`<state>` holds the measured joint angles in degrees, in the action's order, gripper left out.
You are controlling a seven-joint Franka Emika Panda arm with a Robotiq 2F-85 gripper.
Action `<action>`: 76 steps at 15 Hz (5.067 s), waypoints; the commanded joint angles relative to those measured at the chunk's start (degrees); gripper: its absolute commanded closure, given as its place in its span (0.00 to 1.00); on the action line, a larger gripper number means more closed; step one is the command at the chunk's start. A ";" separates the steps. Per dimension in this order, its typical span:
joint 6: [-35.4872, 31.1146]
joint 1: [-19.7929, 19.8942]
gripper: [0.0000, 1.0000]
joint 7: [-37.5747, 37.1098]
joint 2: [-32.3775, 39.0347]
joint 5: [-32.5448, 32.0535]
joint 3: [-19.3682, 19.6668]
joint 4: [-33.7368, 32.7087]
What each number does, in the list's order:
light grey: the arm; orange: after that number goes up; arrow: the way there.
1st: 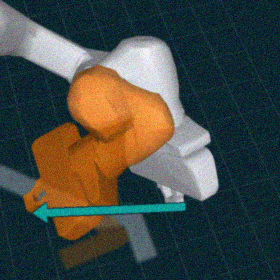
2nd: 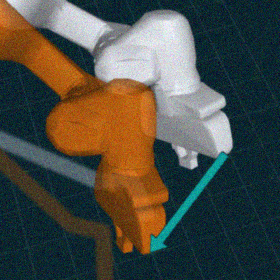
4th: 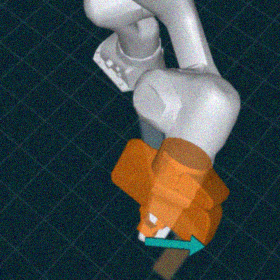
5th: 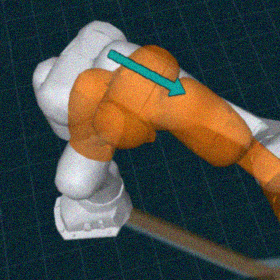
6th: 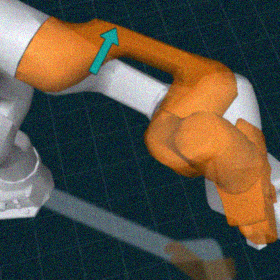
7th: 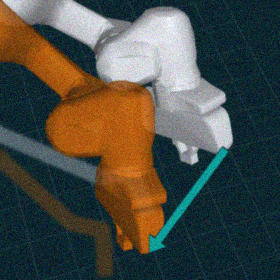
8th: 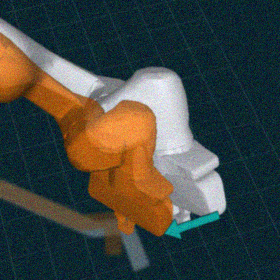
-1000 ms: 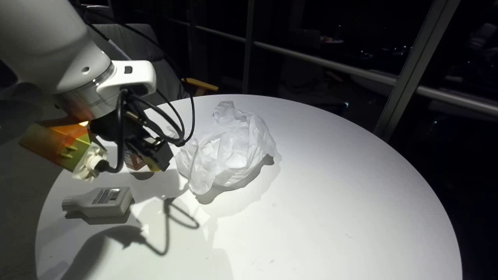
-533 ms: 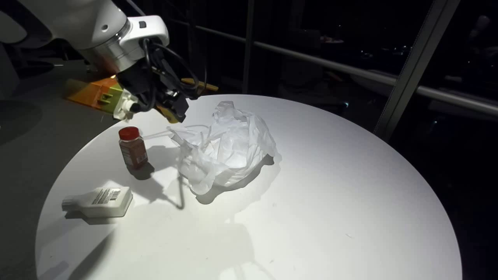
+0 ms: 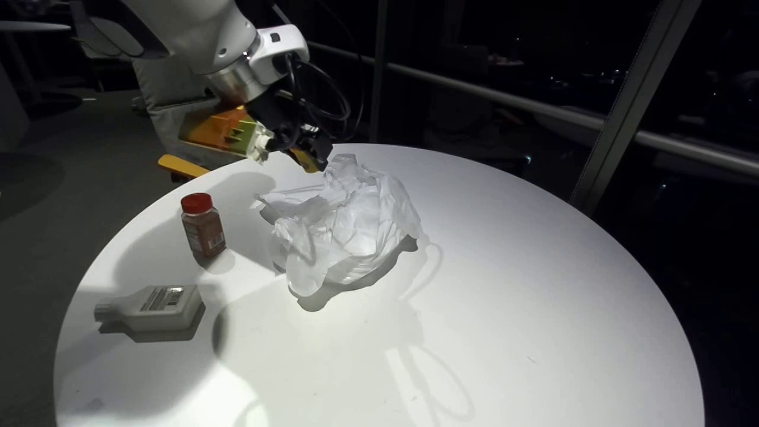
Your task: Place the containers on the table inside the white plastic, pull up the plastic bag
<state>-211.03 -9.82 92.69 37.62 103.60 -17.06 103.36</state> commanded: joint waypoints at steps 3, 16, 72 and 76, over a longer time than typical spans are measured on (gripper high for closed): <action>-14.51 7.94 0.23 19.84 10.69 8.84 -9.12 -18.92; -30.85 14.57 0.00 53.04 -2.94 48.00 -12.57 -22.87; -20.30 -8.93 0.00 10.26 9.41 19.86 -9.87 -9.76; -21.05 -8.17 0.34 10.78 10.71 19.90 -9.88 -11.48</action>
<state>-229.92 -18.42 103.15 46.73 124.33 -26.54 94.65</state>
